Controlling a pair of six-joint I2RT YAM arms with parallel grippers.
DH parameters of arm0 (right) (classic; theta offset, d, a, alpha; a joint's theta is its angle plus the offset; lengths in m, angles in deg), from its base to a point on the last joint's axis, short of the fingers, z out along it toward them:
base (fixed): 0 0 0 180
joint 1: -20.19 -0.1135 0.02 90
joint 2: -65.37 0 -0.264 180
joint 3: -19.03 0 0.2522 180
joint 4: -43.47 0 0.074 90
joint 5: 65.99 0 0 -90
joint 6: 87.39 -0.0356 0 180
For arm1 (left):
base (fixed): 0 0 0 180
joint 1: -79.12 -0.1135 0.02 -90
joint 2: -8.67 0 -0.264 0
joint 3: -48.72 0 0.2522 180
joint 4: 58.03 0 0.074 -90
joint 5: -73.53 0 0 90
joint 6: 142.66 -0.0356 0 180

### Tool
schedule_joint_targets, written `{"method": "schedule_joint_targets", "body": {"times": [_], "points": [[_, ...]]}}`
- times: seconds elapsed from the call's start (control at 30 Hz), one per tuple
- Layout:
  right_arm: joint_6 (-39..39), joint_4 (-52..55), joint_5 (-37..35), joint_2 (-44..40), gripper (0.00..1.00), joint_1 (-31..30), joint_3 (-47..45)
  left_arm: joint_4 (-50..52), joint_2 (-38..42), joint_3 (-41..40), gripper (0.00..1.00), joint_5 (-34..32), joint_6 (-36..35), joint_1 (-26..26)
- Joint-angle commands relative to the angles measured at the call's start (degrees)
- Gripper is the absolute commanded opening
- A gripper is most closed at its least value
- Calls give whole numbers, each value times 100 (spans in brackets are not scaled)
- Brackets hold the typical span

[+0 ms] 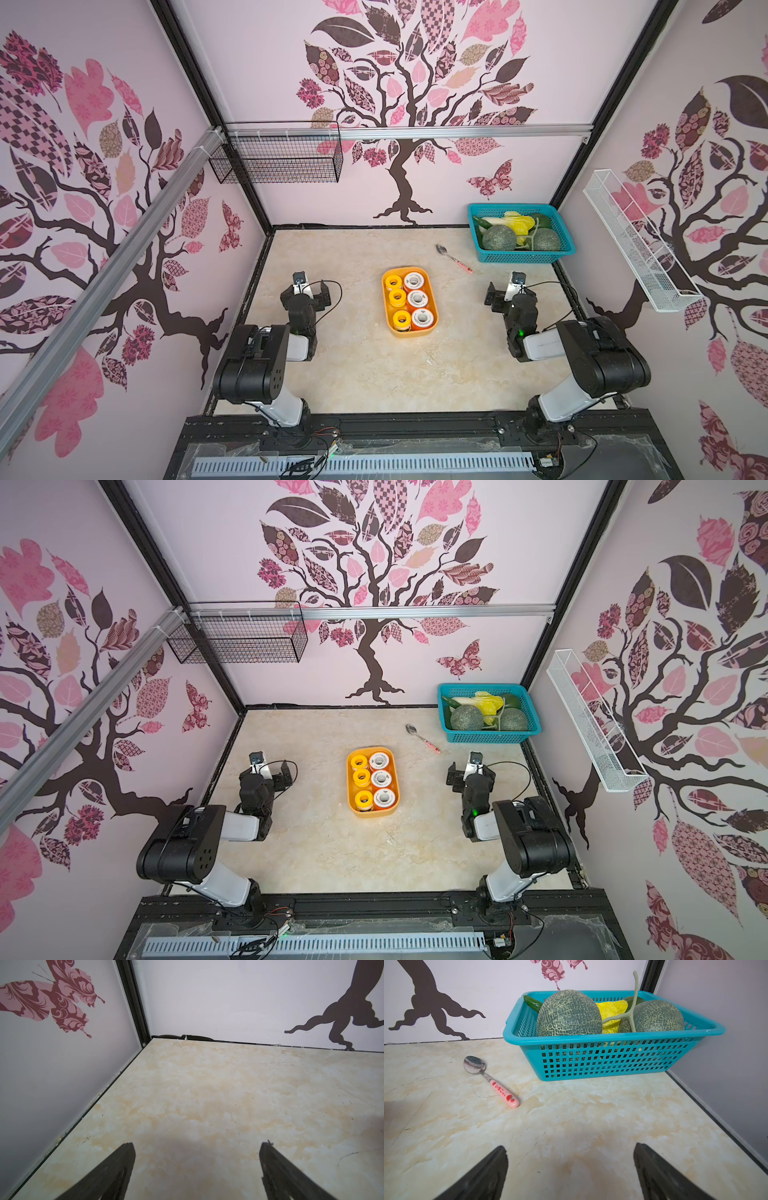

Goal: Put the sealing tape into the storage box
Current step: Reset both arms

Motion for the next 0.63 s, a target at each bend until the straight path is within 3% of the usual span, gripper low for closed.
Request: {"method": "schedule_joint_targets", "body": {"times": [0.0,0.6], "points": [[-9,-77,34,19,99,46,114,100,22,-8,99,-89,93,-23],[-5,-79,37,27,99,53,100,72,12,-19,99,-91,88,-24]]}}
